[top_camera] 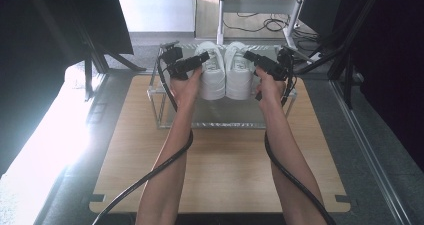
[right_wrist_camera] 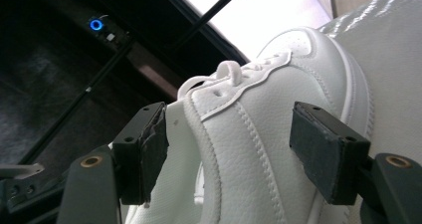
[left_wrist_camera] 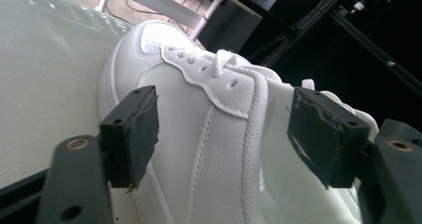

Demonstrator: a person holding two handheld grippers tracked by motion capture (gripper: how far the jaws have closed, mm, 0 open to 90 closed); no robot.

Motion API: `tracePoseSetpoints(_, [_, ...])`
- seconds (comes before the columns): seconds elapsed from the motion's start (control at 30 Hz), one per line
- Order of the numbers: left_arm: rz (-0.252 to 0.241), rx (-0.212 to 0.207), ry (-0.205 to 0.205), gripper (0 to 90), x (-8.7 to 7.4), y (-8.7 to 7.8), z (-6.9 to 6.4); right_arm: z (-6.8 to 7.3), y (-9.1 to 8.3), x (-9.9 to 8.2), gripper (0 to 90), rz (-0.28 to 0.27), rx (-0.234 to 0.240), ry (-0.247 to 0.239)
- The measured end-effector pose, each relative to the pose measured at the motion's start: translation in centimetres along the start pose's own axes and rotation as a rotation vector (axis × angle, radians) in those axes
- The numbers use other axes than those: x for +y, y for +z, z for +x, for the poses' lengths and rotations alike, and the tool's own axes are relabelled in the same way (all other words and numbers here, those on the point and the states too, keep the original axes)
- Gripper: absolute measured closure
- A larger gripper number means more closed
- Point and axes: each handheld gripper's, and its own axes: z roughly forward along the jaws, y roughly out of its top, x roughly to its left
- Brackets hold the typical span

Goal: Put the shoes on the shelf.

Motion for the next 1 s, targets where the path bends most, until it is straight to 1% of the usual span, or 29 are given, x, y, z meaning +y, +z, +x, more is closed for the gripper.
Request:
tracePoseSetpoints(0.07, [0.003,-0.008,0.004,24.7,-0.1,-0.1,0.1,-0.1,-0.1,0.0,30.6,0.001,0.015,-0.001])
tracePoseSetpoints(0.13, [0.009,-0.012,0.023,22.0,-0.1,-0.3,0.0,-0.2,-0.4,0.1,29.1,0.002,0.032,0.009])
tracePoseSetpoints(0.2, [0.004,-0.018,0.036,19.5,-0.2,-0.6,0.0,-0.3,-0.6,0.2,29.0,0.004,0.051,0.008])
tracePoseSetpoints(0.27, [-0.006,-0.03,0.033,18.9,-0.2,-1.0,0.0,-0.4,-0.9,0.3,28.3,0.012,0.056,0.005])
tracePoseSetpoints(0.37, [-0.014,-0.048,0.027,18.2,-0.2,-1.5,0.1,-0.4,-1.4,0.4,27.8,0.017,0.077,-0.004])
tracePoseSetpoints(0.47, [-0.021,-0.074,0.03,18.2,-0.3,-2.2,0.2,-0.4,-1.9,0.4,27.4,0.023,0.1,-0.005])
tracePoseSetpoints(0.57, [-0.029,-0.088,0.034,17.5,-0.4,-2.8,0.3,-0.5,-2.6,0.3,27.0,0.034,0.118,-0.002])
tracePoseSetpoints(0.7, [-0.039,-0.109,0.029,17.4,-0.6,-3.6,0.5,-0.6,-3.4,0.2,26.2,0.039,0.131,-0.01])
tracePoseSetpoints(0.83, [-0.041,-0.128,0.044,17.4,-1.0,-4.4,0.6,-0.6,-4.0,0.0,24.4,0.044,0.131,-0.012])
tracePoseSetpoints(0.9, [-0.043,-0.144,0.047,17.4,-1.3,-4.8,0.7,-0.7,-4.4,-0.2,24.2,0.046,0.143,-0.009])
tracePoseSetpoints(1.0, [-0.039,-0.153,0.059,17.4,-1.8,-5.3,0.7,-0.7,-4.8,-0.4,23.8,0.053,0.153,-0.016])
